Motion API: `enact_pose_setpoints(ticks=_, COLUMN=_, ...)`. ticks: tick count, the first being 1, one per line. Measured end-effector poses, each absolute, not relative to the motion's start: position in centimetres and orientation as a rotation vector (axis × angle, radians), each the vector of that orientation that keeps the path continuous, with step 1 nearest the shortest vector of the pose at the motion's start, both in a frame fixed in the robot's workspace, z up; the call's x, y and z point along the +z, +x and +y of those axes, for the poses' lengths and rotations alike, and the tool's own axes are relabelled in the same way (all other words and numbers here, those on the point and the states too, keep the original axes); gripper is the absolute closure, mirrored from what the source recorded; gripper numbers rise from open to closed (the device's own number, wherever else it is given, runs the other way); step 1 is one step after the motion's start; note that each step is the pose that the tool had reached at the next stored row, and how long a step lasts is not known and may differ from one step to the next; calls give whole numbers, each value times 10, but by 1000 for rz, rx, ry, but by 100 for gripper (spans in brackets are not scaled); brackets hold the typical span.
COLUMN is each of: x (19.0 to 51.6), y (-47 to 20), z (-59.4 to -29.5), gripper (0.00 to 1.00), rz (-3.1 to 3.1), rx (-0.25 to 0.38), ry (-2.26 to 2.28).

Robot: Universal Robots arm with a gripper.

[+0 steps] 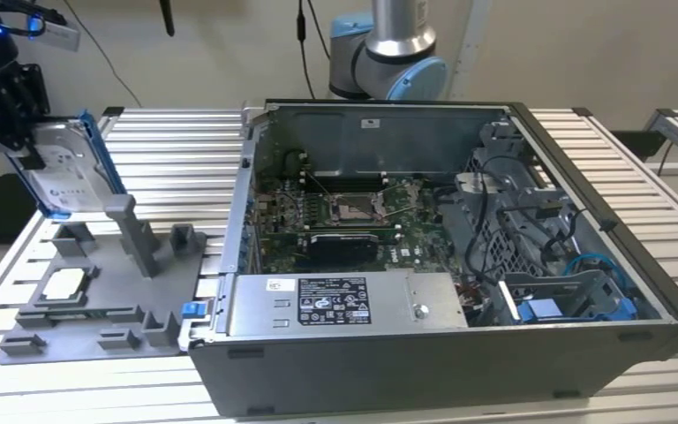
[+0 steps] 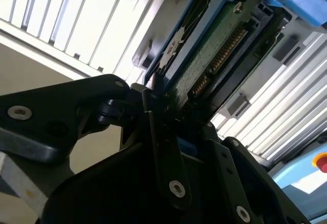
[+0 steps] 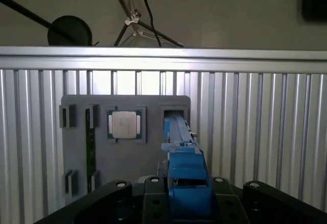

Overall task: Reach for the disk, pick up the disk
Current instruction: 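Pick up the disk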

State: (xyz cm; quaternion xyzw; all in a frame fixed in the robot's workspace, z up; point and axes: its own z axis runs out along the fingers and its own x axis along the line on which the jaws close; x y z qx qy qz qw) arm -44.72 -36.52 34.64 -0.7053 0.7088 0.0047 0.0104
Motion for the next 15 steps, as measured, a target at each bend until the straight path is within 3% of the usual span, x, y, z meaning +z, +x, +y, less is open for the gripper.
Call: enact_pose_setpoints(ticks=15, x=374, y=-447, z=-365, gripper=100, rz=2212, rx=15, ry=-2201)
